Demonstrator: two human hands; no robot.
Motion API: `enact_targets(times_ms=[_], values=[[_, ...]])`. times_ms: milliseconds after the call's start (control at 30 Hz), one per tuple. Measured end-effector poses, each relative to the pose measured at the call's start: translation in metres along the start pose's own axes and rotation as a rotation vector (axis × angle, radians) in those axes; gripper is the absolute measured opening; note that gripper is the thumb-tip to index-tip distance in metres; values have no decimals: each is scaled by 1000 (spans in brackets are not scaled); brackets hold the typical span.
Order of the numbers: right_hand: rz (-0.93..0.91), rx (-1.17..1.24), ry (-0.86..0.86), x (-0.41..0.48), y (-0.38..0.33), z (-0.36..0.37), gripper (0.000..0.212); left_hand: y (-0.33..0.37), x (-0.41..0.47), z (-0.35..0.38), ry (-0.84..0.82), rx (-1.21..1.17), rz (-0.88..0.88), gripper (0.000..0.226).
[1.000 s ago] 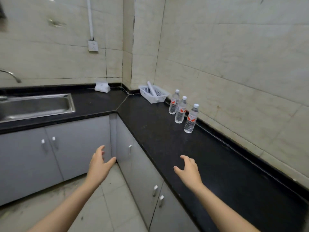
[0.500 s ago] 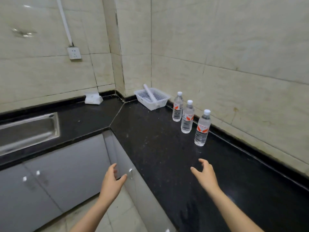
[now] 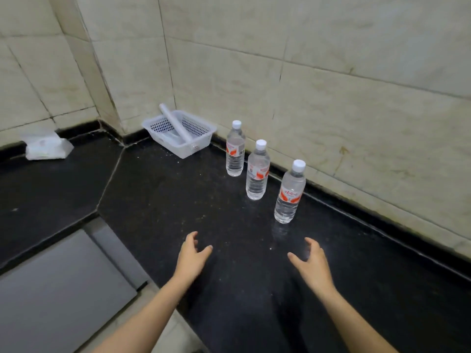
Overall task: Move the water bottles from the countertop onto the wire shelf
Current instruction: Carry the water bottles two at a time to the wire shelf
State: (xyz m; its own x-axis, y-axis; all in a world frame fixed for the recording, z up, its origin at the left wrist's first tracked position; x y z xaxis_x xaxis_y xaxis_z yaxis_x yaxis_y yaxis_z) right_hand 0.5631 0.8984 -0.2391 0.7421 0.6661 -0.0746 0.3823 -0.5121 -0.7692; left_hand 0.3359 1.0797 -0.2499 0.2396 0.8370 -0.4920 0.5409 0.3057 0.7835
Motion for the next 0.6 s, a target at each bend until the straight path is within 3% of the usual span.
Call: enact_targets(times_ms=[333, 600], values=[[181, 19, 234, 77, -43, 18, 79, 113, 131, 49, -279, 98, 165, 71], [179, -59, 326, 119, -68, -4, 84, 161, 155, 96, -388, 148, 274, 87]])
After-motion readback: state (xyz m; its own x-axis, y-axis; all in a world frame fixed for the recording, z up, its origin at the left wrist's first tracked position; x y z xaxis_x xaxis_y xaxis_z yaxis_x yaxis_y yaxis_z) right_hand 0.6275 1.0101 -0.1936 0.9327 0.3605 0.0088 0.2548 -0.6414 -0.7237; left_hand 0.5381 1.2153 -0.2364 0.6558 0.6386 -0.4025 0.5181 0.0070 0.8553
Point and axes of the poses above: each hand's wrist, its own x-axis towards the middle knuckle, its own z-axis out of the palm, y = z × x, the point moved 6 cm from there along x, towards the middle knuckle, and after that the axes turned 11 degrees about -z, right-handed, at the moved point
